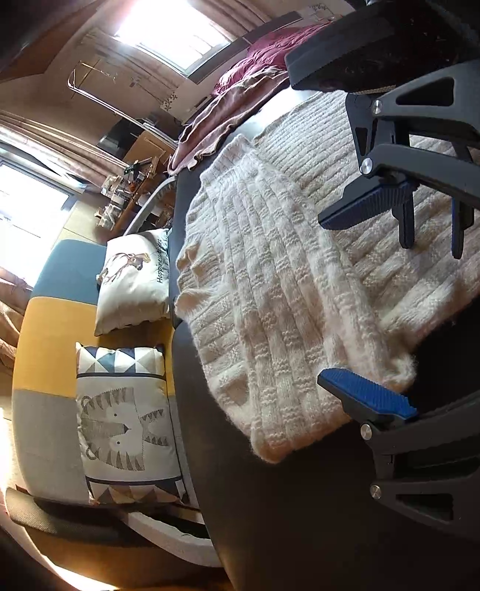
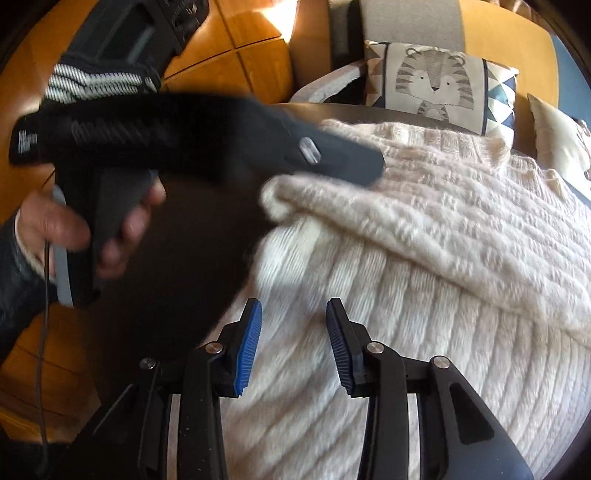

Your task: Fold clothes

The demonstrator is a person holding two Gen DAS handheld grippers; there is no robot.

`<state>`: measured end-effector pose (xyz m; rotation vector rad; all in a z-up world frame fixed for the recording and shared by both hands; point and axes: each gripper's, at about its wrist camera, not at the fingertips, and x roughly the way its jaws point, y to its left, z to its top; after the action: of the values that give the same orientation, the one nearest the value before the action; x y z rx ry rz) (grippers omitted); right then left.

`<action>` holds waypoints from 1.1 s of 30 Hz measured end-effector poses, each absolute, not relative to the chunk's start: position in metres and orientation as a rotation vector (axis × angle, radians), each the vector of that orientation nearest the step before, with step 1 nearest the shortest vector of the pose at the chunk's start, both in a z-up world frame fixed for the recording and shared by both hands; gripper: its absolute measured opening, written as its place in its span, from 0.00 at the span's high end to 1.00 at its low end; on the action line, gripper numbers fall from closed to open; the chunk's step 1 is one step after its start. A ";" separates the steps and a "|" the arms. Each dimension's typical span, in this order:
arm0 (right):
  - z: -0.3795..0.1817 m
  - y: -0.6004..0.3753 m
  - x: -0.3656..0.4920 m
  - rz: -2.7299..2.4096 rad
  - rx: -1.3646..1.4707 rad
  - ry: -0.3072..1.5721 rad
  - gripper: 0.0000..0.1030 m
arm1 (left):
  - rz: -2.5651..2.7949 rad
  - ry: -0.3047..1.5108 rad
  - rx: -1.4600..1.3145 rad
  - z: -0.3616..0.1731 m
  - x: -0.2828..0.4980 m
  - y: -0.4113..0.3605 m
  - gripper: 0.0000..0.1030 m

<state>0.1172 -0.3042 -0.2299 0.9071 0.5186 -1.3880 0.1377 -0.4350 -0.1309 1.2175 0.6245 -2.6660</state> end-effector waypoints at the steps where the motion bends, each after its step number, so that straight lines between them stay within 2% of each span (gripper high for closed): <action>1: -0.231 -0.309 0.116 -1.398 0.906 0.520 0.61 | -2.636 0.622 1.237 -0.138 0.131 -0.437 0.23; 7: -0.238 -0.314 0.131 -1.417 0.815 0.625 0.60 | -2.558 0.569 1.285 -0.167 0.117 -0.442 0.23; 15: -0.243 -0.301 0.168 -1.456 0.656 0.761 0.60 | -2.531 0.482 1.268 -0.174 0.111 -0.441 0.23; 22: -0.238 -0.297 0.161 -1.444 0.695 0.733 0.59 | -2.499 0.472 1.259 -0.171 0.108 -0.443 0.22; 29: -0.223 -0.237 0.145 -1.505 0.737 0.664 0.59 | -2.547 0.551 1.229 -0.148 0.132 -0.415 0.23; 33: -0.228 -0.211 0.120 -1.584 0.802 0.668 0.58 | -2.543 0.538 1.256 -0.158 0.135 -0.392 0.23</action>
<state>0.1200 -0.2111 -0.2277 0.8015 0.6675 -1.5841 0.1351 -0.3917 -0.1583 1.2559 0.5379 -2.5428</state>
